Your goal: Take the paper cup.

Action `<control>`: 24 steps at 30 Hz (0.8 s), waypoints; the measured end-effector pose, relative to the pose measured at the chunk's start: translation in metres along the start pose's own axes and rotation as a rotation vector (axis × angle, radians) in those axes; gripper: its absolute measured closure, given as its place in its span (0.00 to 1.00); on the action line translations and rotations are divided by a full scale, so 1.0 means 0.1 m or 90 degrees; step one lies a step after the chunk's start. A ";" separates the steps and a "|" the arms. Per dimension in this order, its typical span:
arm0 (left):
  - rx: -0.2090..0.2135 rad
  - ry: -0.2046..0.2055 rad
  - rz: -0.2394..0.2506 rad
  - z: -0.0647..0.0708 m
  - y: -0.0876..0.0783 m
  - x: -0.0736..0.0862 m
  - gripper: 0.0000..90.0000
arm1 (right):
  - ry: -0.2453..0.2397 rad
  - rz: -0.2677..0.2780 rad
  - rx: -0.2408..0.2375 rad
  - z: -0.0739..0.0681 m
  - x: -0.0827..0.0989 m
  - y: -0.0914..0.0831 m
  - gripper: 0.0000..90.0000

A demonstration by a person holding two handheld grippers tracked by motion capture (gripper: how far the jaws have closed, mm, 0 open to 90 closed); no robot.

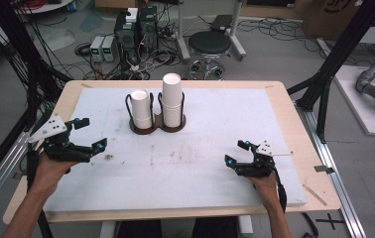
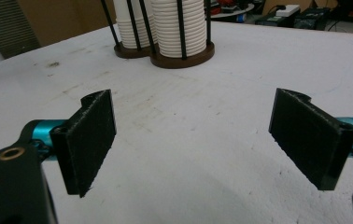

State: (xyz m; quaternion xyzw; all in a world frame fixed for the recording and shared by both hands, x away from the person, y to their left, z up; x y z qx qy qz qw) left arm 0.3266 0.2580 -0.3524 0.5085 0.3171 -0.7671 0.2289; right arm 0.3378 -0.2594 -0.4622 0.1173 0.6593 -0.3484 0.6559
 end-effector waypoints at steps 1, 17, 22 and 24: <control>0.001 0.002 -0.006 0.00 0.01 -0.04 0.02 | 0.001 0.000 0.000 0.00 0.00 0.00 0.17; 0.035 0.067 -0.107 0.14 0.53 -0.73 0.02 | 0.011 -0.001 -0.005 0.01 0.00 0.00 0.17; 0.060 0.098 -0.136 0.19 0.72 -0.97 0.02 | 0.020 -0.008 -0.005 0.03 0.00 0.01 0.17; 0.066 0.104 -0.144 0.21 0.78 -1.06 0.02 | 0.027 -0.012 -0.011 0.04 0.01 0.02 0.17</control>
Point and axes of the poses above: each handheld gripper's, and its own axes: y roughly forward along the jaws, x roughly out of its underside, z roughly to its right, the point moved 3 cm from there along y, roughly forward along the jaws, and after that the axes turned 15 degrees about -y, right-handed, at the moved point
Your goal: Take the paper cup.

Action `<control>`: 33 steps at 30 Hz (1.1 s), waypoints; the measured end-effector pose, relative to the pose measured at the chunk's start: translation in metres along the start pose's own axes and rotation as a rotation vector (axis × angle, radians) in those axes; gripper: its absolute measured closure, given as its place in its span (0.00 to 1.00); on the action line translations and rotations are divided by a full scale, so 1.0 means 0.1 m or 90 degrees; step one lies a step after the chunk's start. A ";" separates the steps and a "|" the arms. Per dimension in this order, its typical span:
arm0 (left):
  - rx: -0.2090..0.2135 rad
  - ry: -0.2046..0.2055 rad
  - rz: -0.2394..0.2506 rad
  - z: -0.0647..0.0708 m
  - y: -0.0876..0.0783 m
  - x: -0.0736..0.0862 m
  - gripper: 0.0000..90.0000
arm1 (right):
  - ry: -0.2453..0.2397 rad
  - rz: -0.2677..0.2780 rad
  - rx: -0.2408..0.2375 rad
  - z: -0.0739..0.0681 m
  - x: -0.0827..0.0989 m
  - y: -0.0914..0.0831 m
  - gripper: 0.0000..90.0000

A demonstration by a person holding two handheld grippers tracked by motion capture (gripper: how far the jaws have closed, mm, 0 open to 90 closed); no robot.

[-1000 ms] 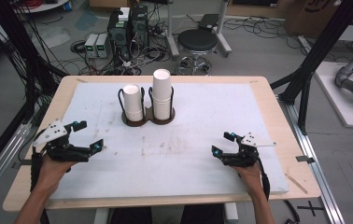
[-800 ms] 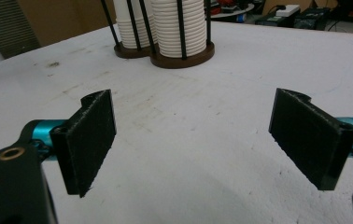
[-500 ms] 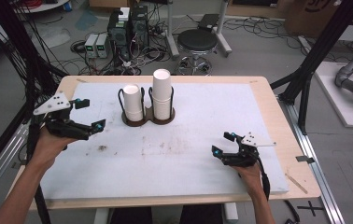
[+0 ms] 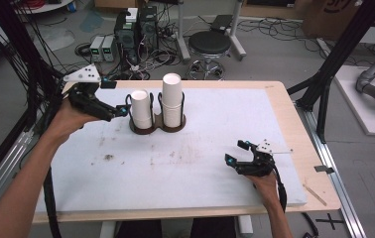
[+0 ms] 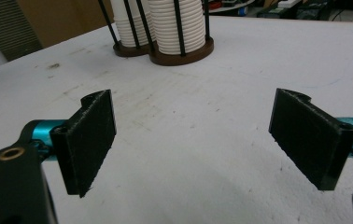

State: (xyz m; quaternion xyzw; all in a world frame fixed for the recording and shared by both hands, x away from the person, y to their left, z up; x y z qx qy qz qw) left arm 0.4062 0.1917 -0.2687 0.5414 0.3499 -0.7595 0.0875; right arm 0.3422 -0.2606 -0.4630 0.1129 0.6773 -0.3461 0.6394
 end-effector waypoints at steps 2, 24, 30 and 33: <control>0.002 0.010 -0.016 -0.01 0.03 -0.09 0.02 | 0.002 0.002 -0.001 0.01 0.00 0.00 0.17; 0.067 0.099 -0.173 0.01 0.54 -0.76 0.02 | -0.003 0.006 -0.005 0.00 0.00 0.00 0.17; 0.073 0.116 -0.209 0.00 0.71 -0.88 0.02 | 0.004 0.003 -0.006 0.00 0.00 0.00 0.17; 0.073 0.122 -0.219 -0.01 0.79 -0.93 0.02 | 0.003 0.005 -0.007 0.00 0.00 0.00 0.17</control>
Point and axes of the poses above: each handheld gripper's, and its own axes: y roughly forward along the jaws, x roughly out of its underside, z roughly to its right, the point moved 3 cm from there along y, roughly forward along the jaws, and after that the axes turned 15 degrees about -y, right-handed, at the moved point
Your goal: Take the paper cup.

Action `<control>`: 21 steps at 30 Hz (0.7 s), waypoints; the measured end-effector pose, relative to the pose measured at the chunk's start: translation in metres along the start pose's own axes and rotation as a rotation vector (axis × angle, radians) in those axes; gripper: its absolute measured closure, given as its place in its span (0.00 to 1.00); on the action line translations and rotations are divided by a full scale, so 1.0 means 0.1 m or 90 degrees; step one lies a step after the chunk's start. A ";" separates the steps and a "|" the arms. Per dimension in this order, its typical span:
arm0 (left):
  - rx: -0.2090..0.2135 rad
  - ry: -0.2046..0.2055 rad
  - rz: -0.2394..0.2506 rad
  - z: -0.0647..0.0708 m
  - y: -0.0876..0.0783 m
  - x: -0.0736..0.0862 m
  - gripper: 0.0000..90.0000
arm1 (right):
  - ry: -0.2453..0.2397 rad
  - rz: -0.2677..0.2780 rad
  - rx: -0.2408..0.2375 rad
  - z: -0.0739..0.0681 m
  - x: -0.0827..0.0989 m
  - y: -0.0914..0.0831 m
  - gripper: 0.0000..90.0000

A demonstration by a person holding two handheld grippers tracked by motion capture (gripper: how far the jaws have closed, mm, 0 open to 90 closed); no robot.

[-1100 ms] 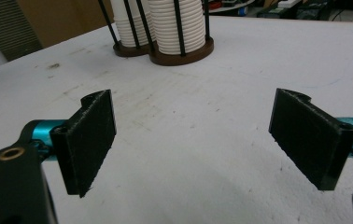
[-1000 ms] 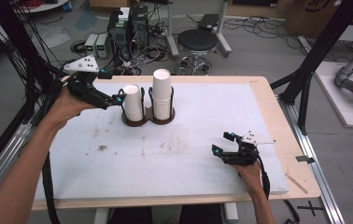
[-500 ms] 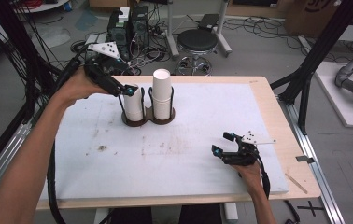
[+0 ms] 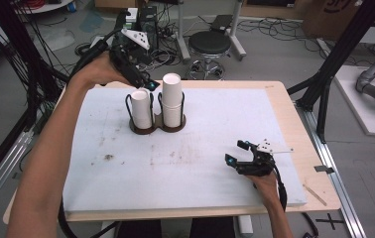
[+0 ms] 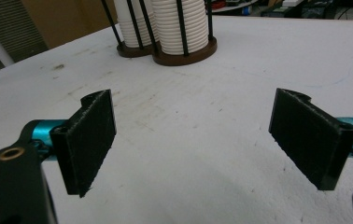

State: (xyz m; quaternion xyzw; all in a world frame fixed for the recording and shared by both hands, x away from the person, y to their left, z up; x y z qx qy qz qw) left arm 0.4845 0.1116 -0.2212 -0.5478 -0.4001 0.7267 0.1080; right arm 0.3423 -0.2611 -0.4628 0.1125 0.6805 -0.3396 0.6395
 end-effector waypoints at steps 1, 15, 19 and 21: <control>0.001 0.002 -0.004 -0.02 0.02 -0.03 0.02 | -0.001 0.000 0.000 0.00 0.00 0.00 0.17; -0.012 0.020 -0.083 -0.13 0.36 -0.22 0.02 | -0.001 0.000 0.000 0.00 0.00 0.00 0.17; -0.018 0.017 -0.102 -0.19 0.49 -0.22 0.02 | -0.005 0.000 0.001 0.00 0.00 0.00 0.17; -0.017 0.016 -0.110 -0.20 0.55 -0.22 0.02 | -0.004 -0.001 0.001 0.00 0.00 0.00 0.17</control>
Point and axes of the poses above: each handheld gripper's, and its own axes: y roughly forward along the jaws, x roughly out of its underside, z roughly to its right, the point moved 3 cm from there along y, roughly forward along the jaws, and after that the axes turned 15 degrees about -y, right-handed, at the moved point
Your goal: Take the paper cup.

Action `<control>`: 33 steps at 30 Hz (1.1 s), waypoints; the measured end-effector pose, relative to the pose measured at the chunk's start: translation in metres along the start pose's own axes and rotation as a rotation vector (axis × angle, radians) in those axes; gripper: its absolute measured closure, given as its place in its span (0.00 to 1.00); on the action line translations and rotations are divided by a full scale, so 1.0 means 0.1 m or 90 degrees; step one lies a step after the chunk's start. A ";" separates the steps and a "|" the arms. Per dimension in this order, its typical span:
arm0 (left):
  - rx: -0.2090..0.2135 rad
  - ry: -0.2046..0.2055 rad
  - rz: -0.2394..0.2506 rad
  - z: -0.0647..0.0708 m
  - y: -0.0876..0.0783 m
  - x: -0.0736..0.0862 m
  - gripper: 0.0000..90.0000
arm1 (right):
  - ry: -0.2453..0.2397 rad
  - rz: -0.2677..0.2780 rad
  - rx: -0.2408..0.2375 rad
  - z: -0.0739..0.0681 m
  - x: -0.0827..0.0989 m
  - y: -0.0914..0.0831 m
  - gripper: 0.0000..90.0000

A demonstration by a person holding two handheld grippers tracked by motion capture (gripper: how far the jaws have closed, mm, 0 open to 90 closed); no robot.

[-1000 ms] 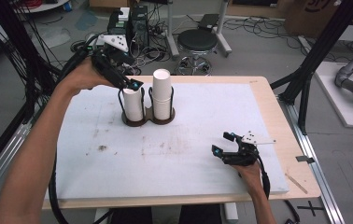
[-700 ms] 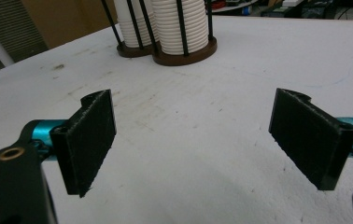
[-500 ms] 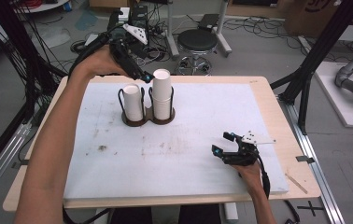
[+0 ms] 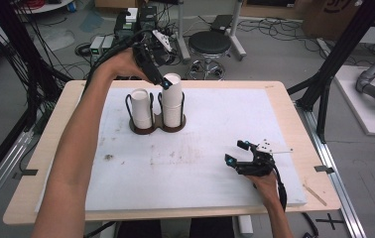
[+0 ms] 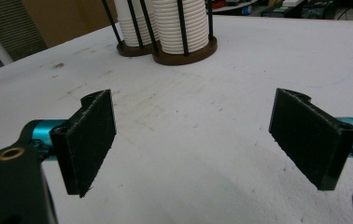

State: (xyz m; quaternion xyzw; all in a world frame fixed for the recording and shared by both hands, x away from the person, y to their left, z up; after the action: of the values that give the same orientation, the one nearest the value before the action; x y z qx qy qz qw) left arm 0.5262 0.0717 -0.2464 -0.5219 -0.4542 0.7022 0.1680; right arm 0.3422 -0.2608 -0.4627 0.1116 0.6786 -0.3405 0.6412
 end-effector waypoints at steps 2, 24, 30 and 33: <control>0.000 -0.002 -0.013 -0.02 0.08 -0.01 0.02 | 0.003 0.000 0.000 0.00 0.00 0.00 0.17; -0.007 -0.020 -0.080 -0.06 0.44 -0.02 0.13 | 0.001 0.001 -0.001 -0.01 0.00 0.00 0.17; 0.004 -0.040 -0.071 -0.08 0.45 0.00 0.22 | 0.002 0.001 -0.001 0.00 0.00 0.00 0.17; 0.005 -0.052 -0.066 -0.10 0.46 0.02 0.31 | 0.002 0.001 -0.001 0.00 0.00 0.00 0.17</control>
State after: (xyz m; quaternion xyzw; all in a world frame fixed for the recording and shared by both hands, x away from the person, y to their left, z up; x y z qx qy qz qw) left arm 0.5447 0.0534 -0.2851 -0.4682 -0.4844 0.7148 0.1876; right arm 0.3422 -0.2610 -0.4628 0.1121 0.6799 -0.3392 0.6404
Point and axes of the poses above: each handheld gripper's, and its own axes: y roughly forward along the jaws, x roughly out of its underside, z roughly to its right, the point moved 3 cm from there along y, roughly forward along the jaws, and after that the axes turned 15 degrees about -y, right-handed, at the moved point
